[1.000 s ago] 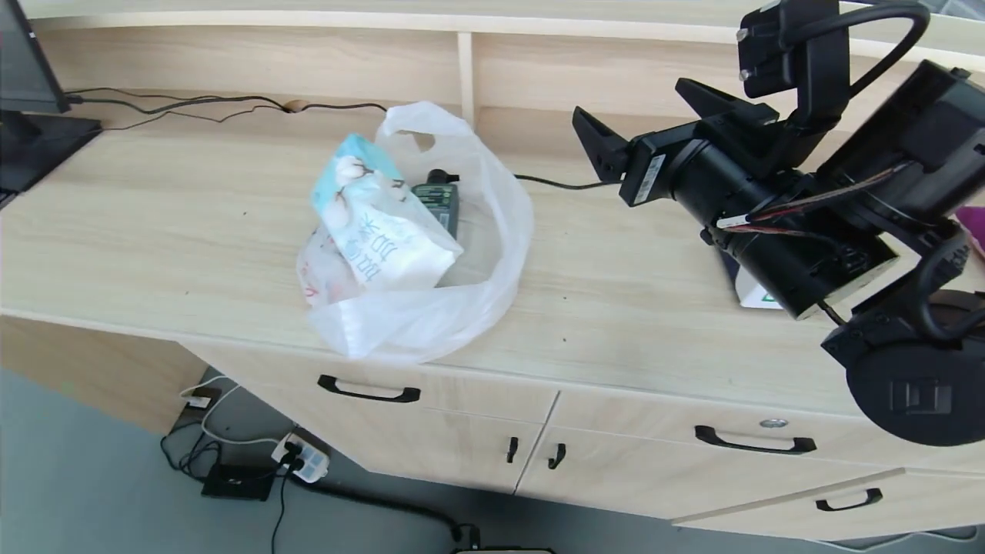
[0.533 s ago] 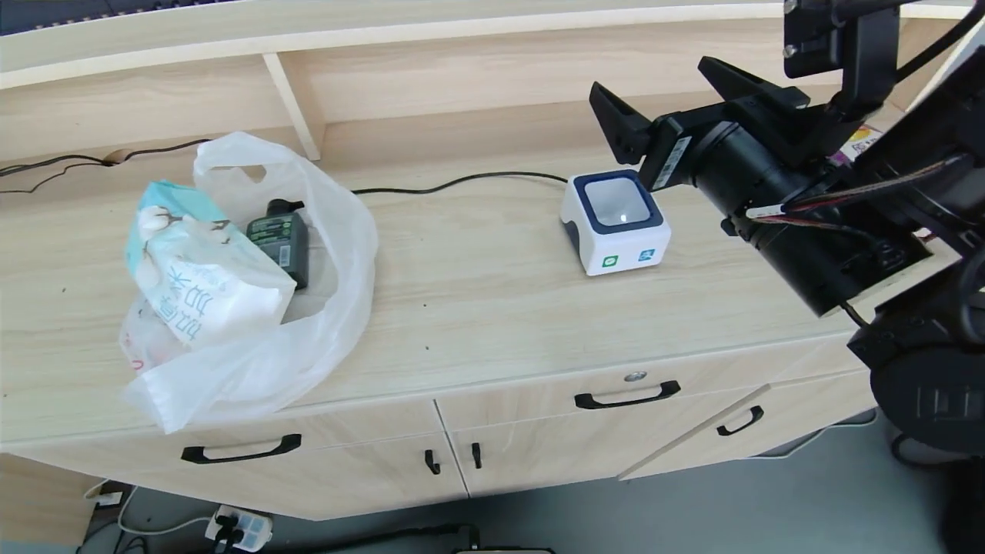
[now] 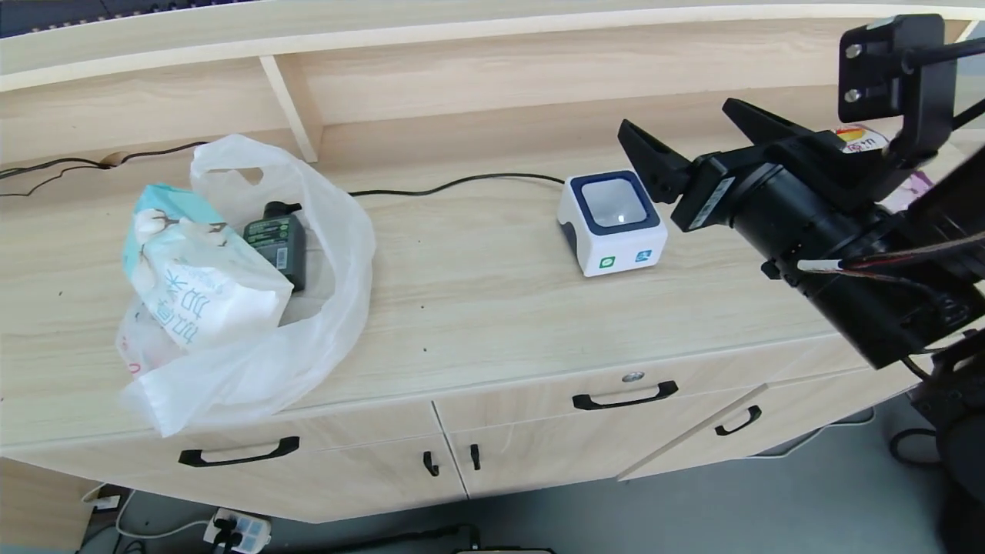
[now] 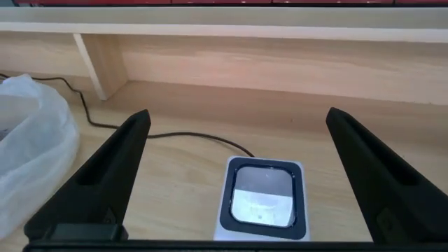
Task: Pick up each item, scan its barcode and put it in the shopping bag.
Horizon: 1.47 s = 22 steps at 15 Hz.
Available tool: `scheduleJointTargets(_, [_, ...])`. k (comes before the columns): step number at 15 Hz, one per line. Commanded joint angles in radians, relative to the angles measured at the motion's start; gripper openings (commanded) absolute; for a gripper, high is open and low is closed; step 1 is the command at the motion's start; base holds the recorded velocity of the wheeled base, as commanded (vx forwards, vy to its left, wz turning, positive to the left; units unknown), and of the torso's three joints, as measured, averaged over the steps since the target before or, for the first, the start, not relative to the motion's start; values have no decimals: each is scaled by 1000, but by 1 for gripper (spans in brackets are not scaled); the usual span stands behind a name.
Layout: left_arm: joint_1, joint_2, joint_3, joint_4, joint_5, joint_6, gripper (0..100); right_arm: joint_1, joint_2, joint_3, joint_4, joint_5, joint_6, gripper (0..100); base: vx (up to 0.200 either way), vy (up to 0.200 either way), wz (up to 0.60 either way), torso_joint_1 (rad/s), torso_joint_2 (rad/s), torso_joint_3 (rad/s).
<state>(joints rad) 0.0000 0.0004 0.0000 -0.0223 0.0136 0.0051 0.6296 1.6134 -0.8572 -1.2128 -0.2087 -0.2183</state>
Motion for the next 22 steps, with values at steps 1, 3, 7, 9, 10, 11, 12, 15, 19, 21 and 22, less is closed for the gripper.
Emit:
scheduleJointTargets(1, [0,0,0,1,0,3,100,-1,-30,18,-1,-3,-7,100,0,-200,0,-12,2,12])
scheduleJointTargets(3, [0,0,0,1,0,3,100,-1,-50,67,-1,-8,-38,100,0,-200,0,10,2,-2])
scheduleJointTargets(7, [0,0,0,1,0,1,100,-10,-69,127,-1,-11,-23,100,0,-200,150,4,4,2])
scheduleJointTargets(9, [0,0,0,1,0,-1,100,-10,-66,121,2,-8,-23,100,0,-200,600,2,5,5])
scheduleJointTargets(10, [0,0,0,1,2,1,100,-10,-66,122,2,-8,-23,100,0,-200,600,2,-2,-7])
scheduleJointTargets(11, [0,0,0,1,0,-1,100,-10,-67,127,2,-8,-23,100,0,-200,600,-2,2,2])
scheduleJointTargets(12, [0,0,0,1,2,-2,100,-10,-69,124,2,-9,-23,100,0,0,0,0,0,0])
scheduleJointTargets(15, [0,0,0,1,0,-2,100,-10,-70,115,2,-8,-23,100,0,0,0,0,0,0])
scheduleJointTargets(19, [0,0,0,-1,0,-2,100,-10,-72,112,2,0,-23,100,0,0,0,0,0,0])
scheduleJointTargets(21, [0,0,0,-1,2,-2,100,-10,-72,107,1,-1,-26,100,0,0,0,0,0,0])
scheduleJointTargets(22, [0,0,0,-1,2,-2,100,-8,-73,103,-1,-4,-30,100,0,0,0,0,0,0])
